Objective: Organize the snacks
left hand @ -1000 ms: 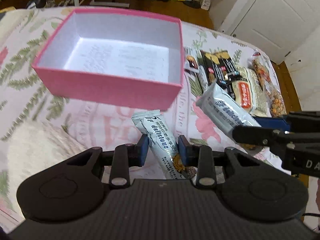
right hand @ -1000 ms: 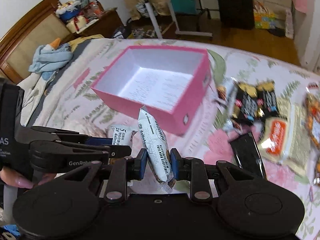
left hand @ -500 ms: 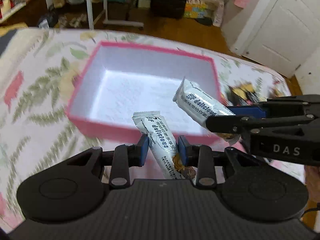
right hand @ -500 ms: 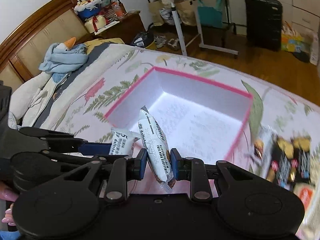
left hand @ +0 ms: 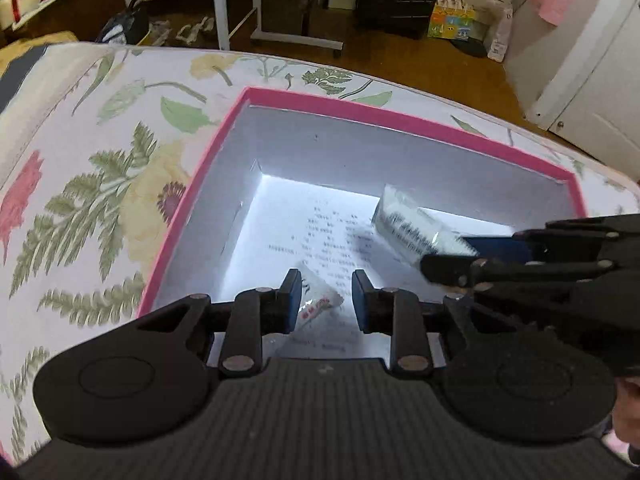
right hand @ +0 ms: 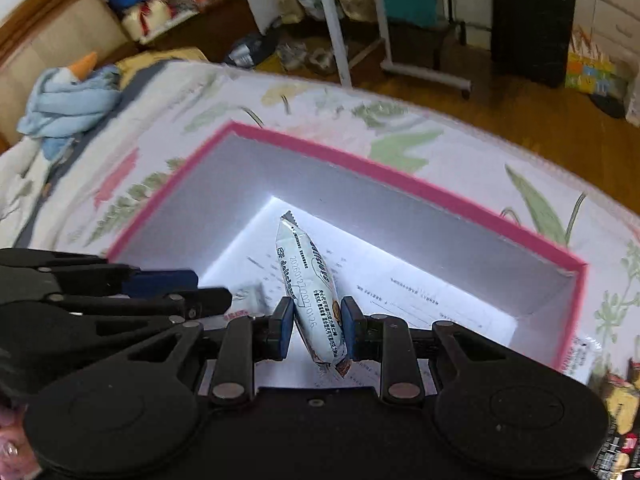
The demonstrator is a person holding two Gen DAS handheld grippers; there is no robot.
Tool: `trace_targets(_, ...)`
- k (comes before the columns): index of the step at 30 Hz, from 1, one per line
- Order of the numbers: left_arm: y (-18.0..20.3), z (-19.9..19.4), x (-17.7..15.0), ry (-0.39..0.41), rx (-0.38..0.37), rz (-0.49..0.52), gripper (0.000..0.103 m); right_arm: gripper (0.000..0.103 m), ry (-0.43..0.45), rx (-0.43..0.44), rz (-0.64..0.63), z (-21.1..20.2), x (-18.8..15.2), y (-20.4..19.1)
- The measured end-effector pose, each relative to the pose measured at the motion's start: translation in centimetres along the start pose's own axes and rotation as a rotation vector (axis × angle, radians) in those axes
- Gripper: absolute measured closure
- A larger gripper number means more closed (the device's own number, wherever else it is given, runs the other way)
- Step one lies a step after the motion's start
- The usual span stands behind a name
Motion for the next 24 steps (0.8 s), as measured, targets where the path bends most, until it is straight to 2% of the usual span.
trace_targets(2,0.2,0.9,-0.1,-0.008,0.022,0.01,0.082,0.073,-0.005,0.01,0.031,1.0,0.1,0.4)
trace_targets(4,0.1,1.2,-0.3,-0.011,0.026,0.012,0.082,0.069,0.003,0.033,0.07,1.3,-0.1,0.7)
trace_targets(7,-0.5,0.6,-0.7,-0.02,0.013,0.005,0.076,0.058,0.007,0.089,0.161,1.0,-0.8,1.6)
trace_targets(8,-0.5,0.2,-0.8,-0.021,0.007,0.011,0.07,0.058,0.016,0.104,0.178,0.4,-1.1,1.7)
trace_targets(10,-0.7,-1.0,-1.1,-0.012,0.001,0.018,0.061,0.057,0.053,0.124,0.175,-1.3,-1.7,1.5)
trace_targets(15,-0.1,-5.6,-1.9,0.045,-0.001,0.093,0.055,0.054,0.152,0.19,0.148,-8.5,-4.1,-0.1)
trace_targets(20,2.1,-11.3,-3.4,0.106,-0.057,0.221,0.04,0.05,0.18,0.089,0.045,-16.7,-8.3,-0.6)
trace_targets(24,4.9,-14.8,-5.1,0.137,-0.118,0.312,0.037,0.048,0.173,-0.005,-0.004,-21.3,-12.2,0.8)
Point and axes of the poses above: each gripper's, at about its wrist camera, not at the fingertips, and z roughly the way its jaws point, y to its right, x to its top, the point moved 4 cm from there along z, roughly the way its jaws point, and after that the axes turned 15 degrees about x, right-handed, at the moved point
